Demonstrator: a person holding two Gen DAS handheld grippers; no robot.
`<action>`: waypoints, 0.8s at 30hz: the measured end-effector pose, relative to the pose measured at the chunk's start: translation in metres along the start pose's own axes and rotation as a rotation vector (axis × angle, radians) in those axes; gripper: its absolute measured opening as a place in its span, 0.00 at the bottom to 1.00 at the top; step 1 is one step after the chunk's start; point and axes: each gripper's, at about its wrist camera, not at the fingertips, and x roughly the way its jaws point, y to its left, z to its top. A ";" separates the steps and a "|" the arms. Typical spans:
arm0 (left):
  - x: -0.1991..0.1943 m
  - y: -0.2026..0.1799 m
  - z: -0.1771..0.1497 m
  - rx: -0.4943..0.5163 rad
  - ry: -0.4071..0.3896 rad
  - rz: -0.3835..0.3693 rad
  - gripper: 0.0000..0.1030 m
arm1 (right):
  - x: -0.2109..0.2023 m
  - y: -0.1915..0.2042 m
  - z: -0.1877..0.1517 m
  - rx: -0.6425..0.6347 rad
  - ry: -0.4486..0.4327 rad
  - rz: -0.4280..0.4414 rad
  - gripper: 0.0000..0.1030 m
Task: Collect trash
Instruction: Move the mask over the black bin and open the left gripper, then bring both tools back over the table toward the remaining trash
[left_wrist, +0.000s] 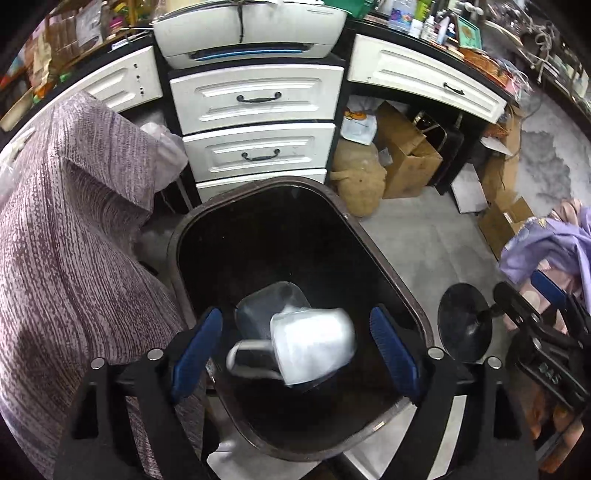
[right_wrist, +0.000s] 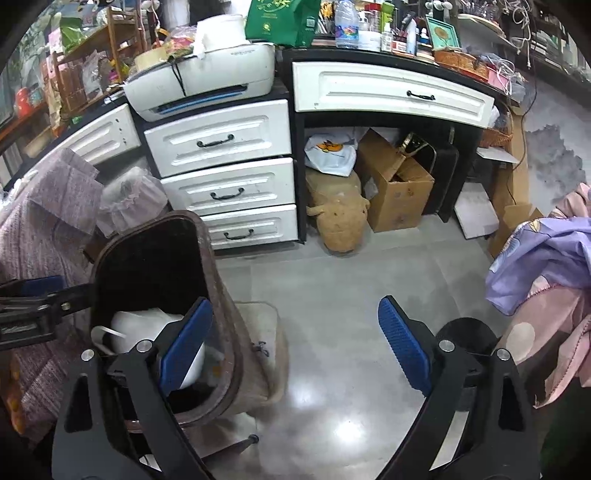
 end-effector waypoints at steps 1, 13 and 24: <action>-0.002 0.000 -0.001 0.001 -0.002 -0.009 0.81 | 0.000 -0.001 0.000 0.009 0.003 -0.006 0.88; -0.061 -0.005 -0.019 0.020 -0.135 -0.020 0.89 | -0.006 -0.001 0.000 0.035 0.008 0.007 0.88; -0.130 0.010 -0.041 0.007 -0.300 0.038 0.95 | -0.045 0.023 0.016 -0.009 -0.105 0.094 0.88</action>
